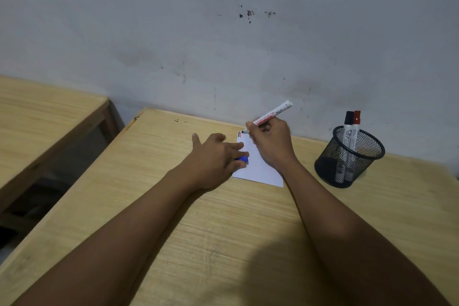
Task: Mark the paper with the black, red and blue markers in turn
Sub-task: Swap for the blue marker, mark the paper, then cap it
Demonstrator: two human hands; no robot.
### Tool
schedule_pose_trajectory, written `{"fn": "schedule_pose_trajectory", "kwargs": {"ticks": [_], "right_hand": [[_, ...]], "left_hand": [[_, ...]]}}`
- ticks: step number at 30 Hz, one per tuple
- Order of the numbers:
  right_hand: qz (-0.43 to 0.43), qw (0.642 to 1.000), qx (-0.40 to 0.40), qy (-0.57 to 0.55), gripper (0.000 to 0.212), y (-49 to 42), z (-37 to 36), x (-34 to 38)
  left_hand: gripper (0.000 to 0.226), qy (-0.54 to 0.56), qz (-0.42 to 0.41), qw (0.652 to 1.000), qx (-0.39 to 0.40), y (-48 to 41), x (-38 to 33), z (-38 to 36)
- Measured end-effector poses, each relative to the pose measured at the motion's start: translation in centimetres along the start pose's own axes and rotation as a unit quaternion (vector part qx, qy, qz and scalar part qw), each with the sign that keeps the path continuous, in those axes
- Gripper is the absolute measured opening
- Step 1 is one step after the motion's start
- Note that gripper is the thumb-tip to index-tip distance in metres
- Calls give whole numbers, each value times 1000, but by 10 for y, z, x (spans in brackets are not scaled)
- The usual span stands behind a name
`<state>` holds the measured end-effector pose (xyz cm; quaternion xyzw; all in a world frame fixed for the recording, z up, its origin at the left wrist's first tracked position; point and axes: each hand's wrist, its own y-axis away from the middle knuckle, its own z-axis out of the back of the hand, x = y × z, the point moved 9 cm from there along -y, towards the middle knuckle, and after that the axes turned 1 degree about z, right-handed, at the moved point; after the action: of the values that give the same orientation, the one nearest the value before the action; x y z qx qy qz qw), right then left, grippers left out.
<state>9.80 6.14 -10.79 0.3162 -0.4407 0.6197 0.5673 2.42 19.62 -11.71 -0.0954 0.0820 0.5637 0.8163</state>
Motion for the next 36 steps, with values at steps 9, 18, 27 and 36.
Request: {"fn": "schedule_pose_trajectory", "kwargs": {"ticks": [9,18,27,36], "right_hand": [[3,1000,-3,14,24,0,1,1],[0,1000,2,13,24,-1,-1,-1],[10,1000,19,17,23,0,-3,-1],[-14,998,14,-68,21,-4,3,-5]], "left_hand": [[37,10,-3,1000,-7,1,-2,3],[37,14,-3,1000,-8,2,-2,4],[34,24,-1,1000,-14,2,-1,3],[36,22,2,1000,-6,-1,2,1]]}}
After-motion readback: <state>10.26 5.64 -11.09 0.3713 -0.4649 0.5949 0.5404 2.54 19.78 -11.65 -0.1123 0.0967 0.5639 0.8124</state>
